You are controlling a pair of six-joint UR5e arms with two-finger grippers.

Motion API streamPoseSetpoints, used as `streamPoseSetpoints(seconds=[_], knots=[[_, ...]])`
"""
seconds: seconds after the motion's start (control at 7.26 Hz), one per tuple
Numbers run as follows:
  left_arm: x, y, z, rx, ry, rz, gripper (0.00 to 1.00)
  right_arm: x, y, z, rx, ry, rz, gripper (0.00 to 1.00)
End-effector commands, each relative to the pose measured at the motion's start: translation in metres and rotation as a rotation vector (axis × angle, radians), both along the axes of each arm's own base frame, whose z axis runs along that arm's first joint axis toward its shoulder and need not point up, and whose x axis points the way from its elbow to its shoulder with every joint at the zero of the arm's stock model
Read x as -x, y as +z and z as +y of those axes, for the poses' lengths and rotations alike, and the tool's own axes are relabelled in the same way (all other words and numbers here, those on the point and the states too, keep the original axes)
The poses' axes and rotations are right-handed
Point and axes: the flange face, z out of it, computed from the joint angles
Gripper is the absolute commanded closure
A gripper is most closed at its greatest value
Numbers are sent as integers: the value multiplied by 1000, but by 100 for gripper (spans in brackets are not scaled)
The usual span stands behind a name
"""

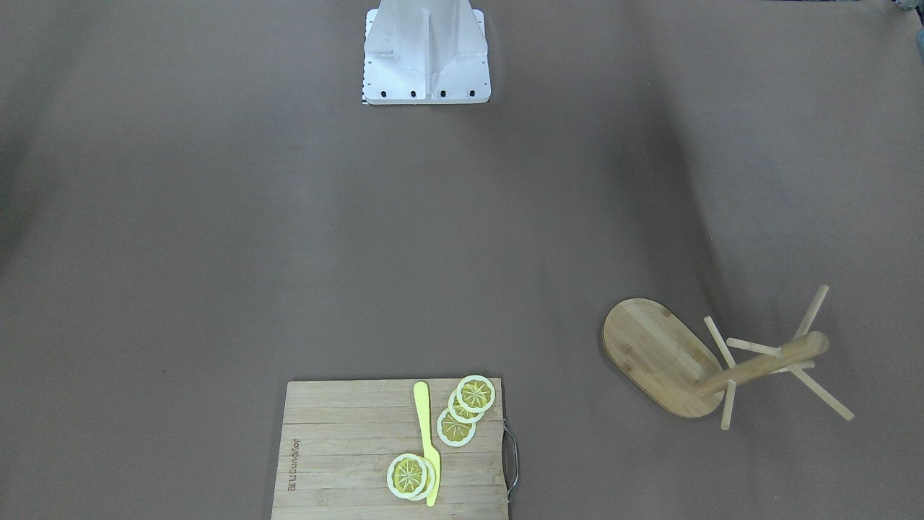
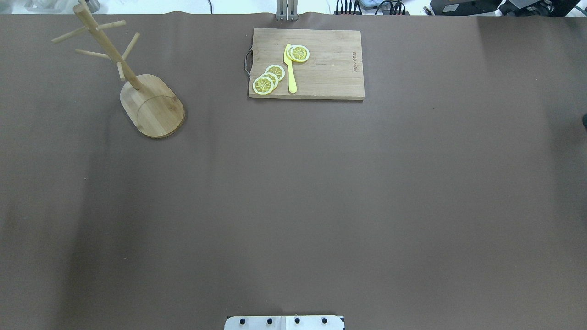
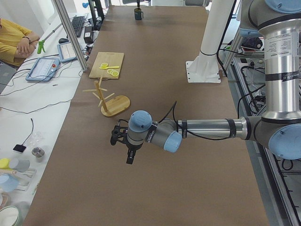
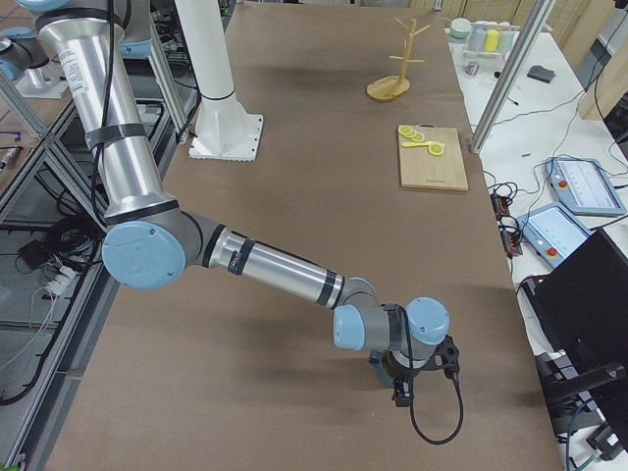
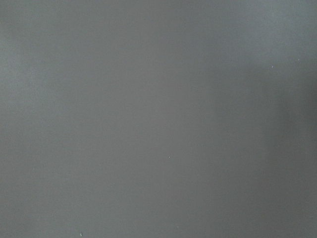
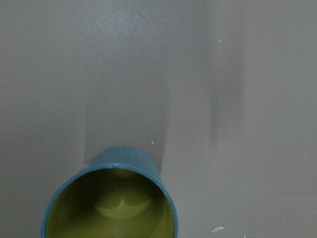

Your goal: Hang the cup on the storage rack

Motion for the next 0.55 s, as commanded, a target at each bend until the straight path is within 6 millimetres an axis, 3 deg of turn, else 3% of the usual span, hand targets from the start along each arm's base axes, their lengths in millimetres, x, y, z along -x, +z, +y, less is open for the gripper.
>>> streamPoseSetpoints(seconds=[0.0,0.14,0.41], knots=[[0,1,0,2,-1,-1,2,9,3,0,20,2,2,26],[0,1,0,1,0,-1,2,9,4,1,22,2,3,40],[0,2,0,3,0,-1,2,16,4,0,24,-6,1,100]])
